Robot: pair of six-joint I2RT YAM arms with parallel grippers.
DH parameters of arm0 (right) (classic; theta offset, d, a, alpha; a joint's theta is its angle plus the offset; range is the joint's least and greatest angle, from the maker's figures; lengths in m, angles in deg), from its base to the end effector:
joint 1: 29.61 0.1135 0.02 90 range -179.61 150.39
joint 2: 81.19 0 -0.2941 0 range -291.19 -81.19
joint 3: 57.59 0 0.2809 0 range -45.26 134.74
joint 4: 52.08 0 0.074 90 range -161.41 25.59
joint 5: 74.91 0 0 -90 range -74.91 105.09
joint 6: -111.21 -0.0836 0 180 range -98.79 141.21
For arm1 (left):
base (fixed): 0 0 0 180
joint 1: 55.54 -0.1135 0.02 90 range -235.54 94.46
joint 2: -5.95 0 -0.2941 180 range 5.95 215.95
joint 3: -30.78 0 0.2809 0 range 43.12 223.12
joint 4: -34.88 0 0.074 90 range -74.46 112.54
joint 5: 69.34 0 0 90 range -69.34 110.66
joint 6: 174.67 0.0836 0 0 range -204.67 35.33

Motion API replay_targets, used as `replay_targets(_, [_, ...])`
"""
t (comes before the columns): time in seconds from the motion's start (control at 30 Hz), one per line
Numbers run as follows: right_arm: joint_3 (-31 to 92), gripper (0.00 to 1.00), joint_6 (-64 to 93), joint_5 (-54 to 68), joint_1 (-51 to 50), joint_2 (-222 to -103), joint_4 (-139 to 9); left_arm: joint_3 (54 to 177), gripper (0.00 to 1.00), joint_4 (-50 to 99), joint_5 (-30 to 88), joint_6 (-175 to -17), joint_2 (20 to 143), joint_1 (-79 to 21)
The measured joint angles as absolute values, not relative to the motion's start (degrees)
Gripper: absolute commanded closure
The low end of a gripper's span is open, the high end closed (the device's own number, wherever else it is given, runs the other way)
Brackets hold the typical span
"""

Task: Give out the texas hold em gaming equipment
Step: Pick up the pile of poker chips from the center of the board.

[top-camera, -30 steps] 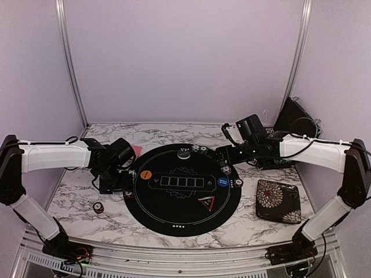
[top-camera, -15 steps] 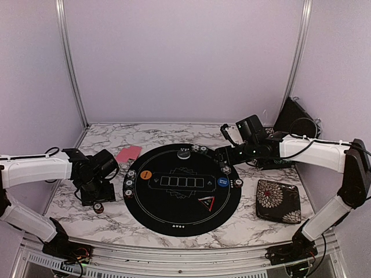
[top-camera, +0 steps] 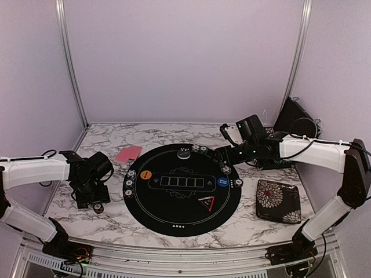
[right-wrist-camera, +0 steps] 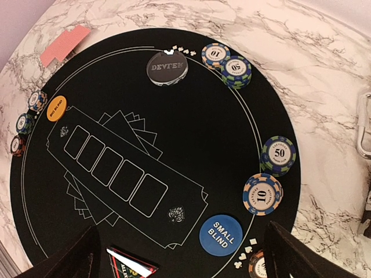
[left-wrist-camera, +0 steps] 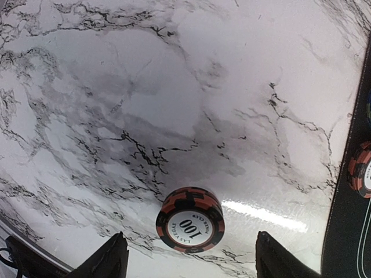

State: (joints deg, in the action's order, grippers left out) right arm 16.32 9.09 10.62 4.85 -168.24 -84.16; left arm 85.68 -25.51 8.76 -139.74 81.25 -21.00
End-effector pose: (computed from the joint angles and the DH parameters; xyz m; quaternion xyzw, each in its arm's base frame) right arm 0.3173 0.2256 0.2317 -0.1936 0.9035 0.1836 0.3353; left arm 0.2022 -0.1182 0.1463 -0.1849 0.9741 0.0170 0.1295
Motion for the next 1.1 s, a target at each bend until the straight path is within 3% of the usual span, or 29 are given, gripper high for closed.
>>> replay_targets(0.6, [16.32, 0.06, 9.11, 10.62, 4.85, -168.24, -84.16, 81.51, 0.32, -19.94, 13.22, -137.77, 83.57, -24.01])
replay_targets(1.1, [16.32, 0.06, 9.11, 10.64, 4.85, -168.21, -84.16, 80.15, 0.54, -17.16, 14.81, -136.16, 83.61, -25.15])
